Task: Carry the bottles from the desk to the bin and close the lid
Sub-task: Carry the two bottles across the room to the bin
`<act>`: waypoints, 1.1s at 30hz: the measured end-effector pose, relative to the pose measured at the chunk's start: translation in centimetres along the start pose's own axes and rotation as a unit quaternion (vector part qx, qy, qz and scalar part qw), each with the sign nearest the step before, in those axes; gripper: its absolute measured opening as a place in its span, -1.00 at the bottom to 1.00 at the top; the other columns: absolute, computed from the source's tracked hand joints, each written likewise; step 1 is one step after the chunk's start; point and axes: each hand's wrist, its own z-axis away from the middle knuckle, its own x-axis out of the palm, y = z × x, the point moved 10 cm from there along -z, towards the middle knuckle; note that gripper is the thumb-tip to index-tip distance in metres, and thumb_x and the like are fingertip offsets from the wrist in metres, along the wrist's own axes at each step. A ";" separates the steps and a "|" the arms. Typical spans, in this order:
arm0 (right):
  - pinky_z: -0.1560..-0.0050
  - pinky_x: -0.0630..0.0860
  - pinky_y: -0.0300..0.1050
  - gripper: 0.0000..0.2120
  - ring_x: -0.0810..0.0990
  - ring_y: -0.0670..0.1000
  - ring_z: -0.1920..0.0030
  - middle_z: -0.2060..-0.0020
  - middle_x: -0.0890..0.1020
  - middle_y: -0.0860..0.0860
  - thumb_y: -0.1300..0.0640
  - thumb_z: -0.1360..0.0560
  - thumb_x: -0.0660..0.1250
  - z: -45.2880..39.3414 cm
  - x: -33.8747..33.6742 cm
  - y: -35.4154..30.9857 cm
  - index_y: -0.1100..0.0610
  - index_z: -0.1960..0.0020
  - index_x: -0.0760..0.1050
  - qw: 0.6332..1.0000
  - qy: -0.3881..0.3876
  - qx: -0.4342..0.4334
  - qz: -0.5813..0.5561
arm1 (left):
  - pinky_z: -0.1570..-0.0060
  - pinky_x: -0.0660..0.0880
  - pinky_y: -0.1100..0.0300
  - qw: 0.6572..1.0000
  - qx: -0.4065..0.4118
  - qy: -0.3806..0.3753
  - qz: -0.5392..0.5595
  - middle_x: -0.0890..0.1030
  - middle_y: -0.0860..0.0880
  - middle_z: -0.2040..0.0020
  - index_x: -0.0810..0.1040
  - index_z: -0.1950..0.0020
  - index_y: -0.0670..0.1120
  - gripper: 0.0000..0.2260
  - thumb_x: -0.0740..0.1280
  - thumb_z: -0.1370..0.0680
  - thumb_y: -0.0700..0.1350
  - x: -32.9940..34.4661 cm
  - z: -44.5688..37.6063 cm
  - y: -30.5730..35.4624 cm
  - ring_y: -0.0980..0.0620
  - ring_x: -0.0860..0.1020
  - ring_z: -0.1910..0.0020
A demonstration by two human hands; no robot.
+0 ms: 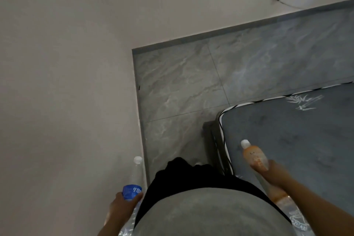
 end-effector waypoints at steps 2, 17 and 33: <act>-0.14 0.42 -0.05 -0.49 0.52 0.24 -0.22 -0.21 0.55 0.30 -0.02 -0.50 0.31 -1.6 -0.8 -2.8 0.33 -0.29 0.43 1.000 -0.003 -0.011 -0.001 | -0.02 0.40 0.11 1.000 -0.022 -0.007 0.019 0.59 -0.26 -0.08 0.51 -0.13 -0.23 -0.45 0.47 -0.35 0.14 -0.4 -0.7 1.3 -0.15 0.56 -0.01; -0.15 0.43 -0.05 -0.37 0.53 0.23 -0.22 -0.20 0.56 0.28 -0.16 -0.46 0.31 -10.1 -3.5 -11.2 0.33 -0.28 0.42 0.990 0.000 0.139 -0.024 | 0.13 0.36 0.16 0.995 0.070 -0.040 -0.053 0.58 -0.23 -0.09 0.46 -0.12 -0.23 -0.47 0.47 -0.36 0.13 -11.2 -11.9 26.2 -0.12 0.55 -0.02; -0.18 0.43 0.02 -0.49 0.51 0.28 -0.24 -0.22 0.53 0.34 0.02 -0.50 0.33 -23.4 -16.9 -20.5 0.37 -0.29 0.41 0.976 0.036 0.140 -0.161 | 0.13 0.33 0.14 0.980 0.136 -0.037 -0.140 0.58 -0.23 -0.09 0.44 -0.05 -0.18 -0.49 0.48 -0.33 0.14 -12.3 -16.7 54.2 -0.14 0.55 0.00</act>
